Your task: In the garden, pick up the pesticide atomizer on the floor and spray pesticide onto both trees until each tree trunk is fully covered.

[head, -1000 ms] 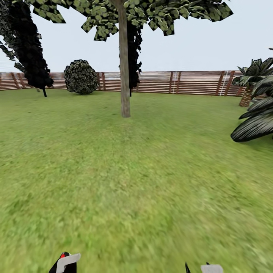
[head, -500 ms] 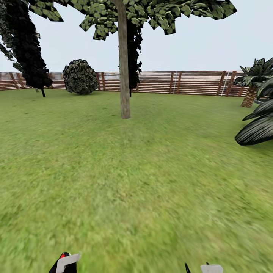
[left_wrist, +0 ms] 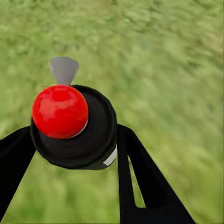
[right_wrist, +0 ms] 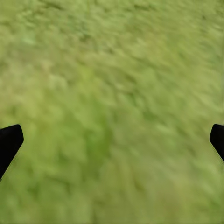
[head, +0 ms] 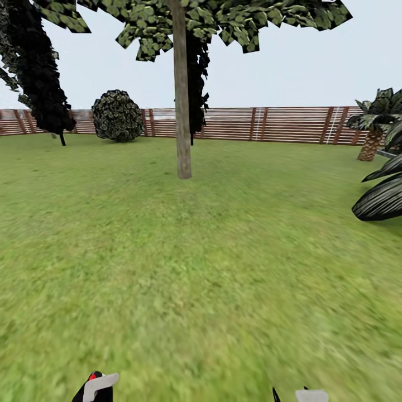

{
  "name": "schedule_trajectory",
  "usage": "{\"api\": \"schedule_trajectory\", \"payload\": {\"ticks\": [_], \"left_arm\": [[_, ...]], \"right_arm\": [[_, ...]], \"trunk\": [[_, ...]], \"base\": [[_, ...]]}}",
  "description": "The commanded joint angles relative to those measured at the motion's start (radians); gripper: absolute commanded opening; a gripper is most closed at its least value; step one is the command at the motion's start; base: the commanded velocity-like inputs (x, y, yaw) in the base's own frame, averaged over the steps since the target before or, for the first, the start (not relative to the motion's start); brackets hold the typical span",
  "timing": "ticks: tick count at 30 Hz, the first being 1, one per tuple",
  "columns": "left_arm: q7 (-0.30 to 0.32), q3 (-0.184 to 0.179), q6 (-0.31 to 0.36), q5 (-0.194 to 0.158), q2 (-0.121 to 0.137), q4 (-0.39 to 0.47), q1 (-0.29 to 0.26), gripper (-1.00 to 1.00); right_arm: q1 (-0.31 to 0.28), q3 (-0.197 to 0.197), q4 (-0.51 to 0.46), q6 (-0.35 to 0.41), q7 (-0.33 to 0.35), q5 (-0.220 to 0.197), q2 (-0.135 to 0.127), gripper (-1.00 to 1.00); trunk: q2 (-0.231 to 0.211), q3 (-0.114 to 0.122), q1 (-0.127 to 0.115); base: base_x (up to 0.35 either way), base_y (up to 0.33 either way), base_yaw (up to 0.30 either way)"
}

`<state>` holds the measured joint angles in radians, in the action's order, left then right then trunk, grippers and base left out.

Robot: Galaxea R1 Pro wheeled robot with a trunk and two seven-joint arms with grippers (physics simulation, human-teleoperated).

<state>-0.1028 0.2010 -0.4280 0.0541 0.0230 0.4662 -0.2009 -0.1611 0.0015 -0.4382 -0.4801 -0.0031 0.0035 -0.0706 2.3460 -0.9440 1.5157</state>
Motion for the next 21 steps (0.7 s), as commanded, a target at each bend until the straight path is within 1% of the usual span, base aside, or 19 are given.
{"api": "schedule_trajectory", "payload": {"ticks": [1,12,14,21], "left_arm": [[0.000,0.000,0.000,0.000,0.000,0.000,0.000,-1.00],[0.000,0.000,0.000,0.000,0.000,0.000,0.000,-1.00],[0.000,0.000,0.000,0.000,0.000,0.000,0.000,-1.00],[0.000,0.000,0.000,0.000,0.000,0.000,0.000,-1.00]], "right_arm": [[0.000,0.000,0.000,0.000,0.000,0.000,0.000,1.00],[0.000,0.000,0.000,0.000,0.000,0.000,0.000,1.00],[0.000,0.000,0.000,0.000,0.000,0.000,0.000,1.00],[0.000,0.000,0.000,0.000,0.000,0.000,0.000,1.00]], "trunk": [[0.000,0.000,0.000],[0.000,0.000,0.000],[0.000,0.000,0.000],[0.000,-0.005,0.000]], "base": [[0.334,0.000,0.000],[0.334,0.000,0.002],[0.334,0.000,0.114],[0.334,0.000,0.222]]}}
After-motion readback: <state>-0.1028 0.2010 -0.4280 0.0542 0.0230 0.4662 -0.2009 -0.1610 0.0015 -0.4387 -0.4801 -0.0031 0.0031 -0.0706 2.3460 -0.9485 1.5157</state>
